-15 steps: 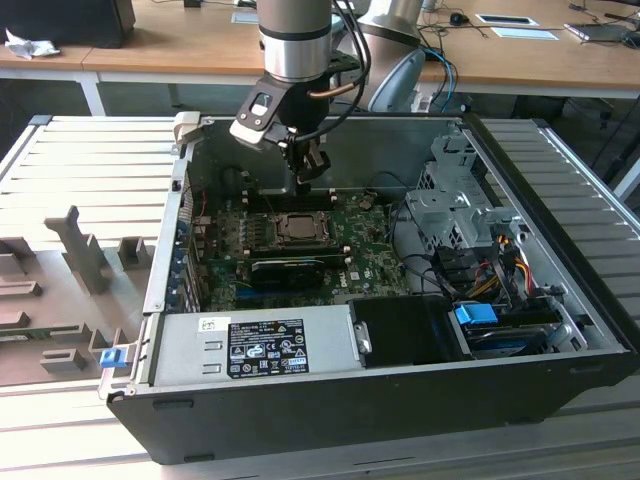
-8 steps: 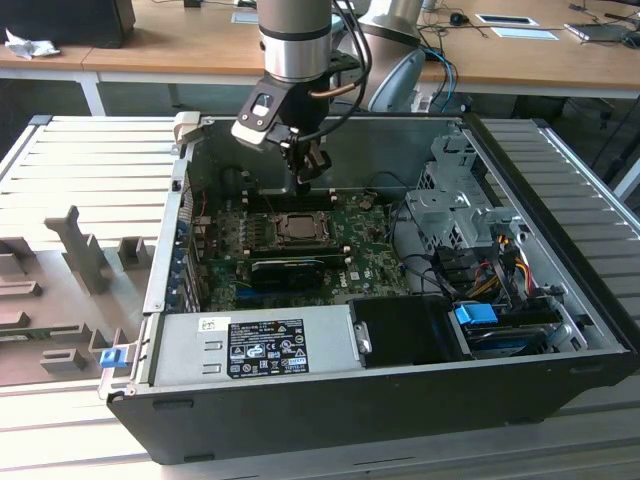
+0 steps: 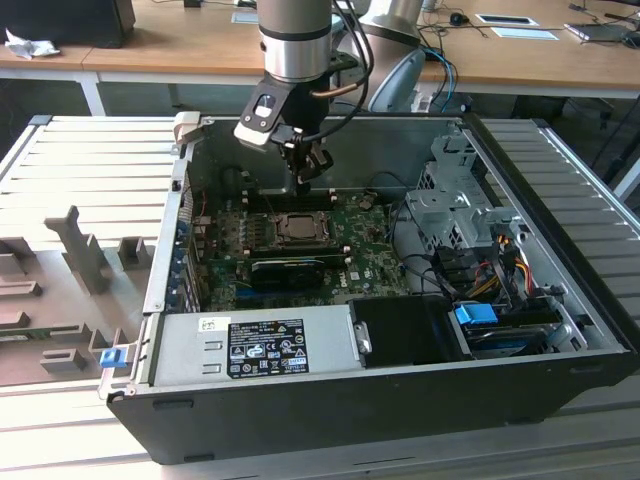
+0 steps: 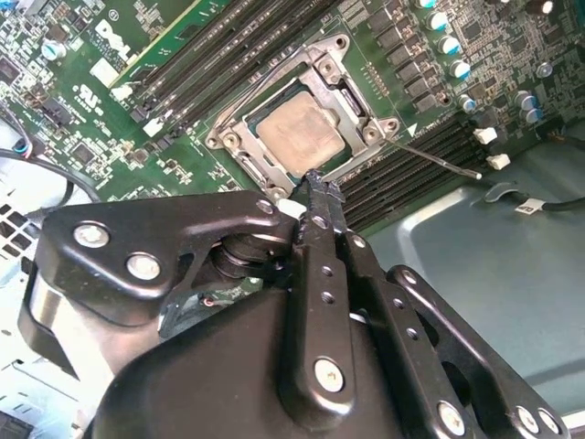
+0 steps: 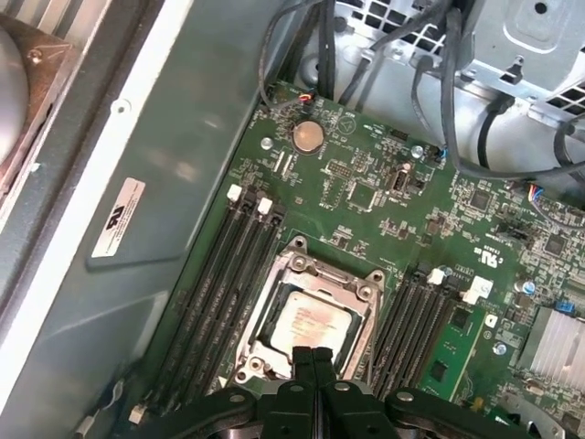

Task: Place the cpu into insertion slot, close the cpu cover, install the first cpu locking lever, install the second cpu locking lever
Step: 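Install the first cpu locking lever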

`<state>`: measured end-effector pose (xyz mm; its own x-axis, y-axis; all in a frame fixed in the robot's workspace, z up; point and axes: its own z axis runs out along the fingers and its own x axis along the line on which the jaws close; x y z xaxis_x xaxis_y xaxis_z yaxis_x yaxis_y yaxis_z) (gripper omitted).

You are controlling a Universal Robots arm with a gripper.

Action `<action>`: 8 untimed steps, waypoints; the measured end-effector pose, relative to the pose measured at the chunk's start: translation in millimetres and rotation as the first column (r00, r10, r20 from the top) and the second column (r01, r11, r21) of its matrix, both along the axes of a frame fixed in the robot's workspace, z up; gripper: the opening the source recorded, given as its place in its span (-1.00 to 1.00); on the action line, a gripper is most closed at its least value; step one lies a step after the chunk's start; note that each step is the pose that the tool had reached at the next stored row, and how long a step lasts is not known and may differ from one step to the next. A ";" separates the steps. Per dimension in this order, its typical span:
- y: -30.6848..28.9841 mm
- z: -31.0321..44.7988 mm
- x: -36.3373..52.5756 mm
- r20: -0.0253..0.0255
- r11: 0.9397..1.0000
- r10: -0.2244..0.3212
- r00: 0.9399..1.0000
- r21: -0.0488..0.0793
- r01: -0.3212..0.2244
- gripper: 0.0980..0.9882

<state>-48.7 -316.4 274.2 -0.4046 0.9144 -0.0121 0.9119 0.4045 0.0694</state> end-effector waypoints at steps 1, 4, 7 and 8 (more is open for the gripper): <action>0.0 0.0 0.0 0.000 1.000 0.014 1.000 0.000 -0.014 -0.98; 0.0 0.0 0.0 0.000 0.999 0.037 0.999 0.000 -0.037 -0.98; 0.0 0.0 0.0 0.000 0.998 0.061 0.998 0.000 -0.061 -0.98; 0.0 0.0 0.0 0.000 0.998 0.068 0.998 0.000 -0.068 -0.98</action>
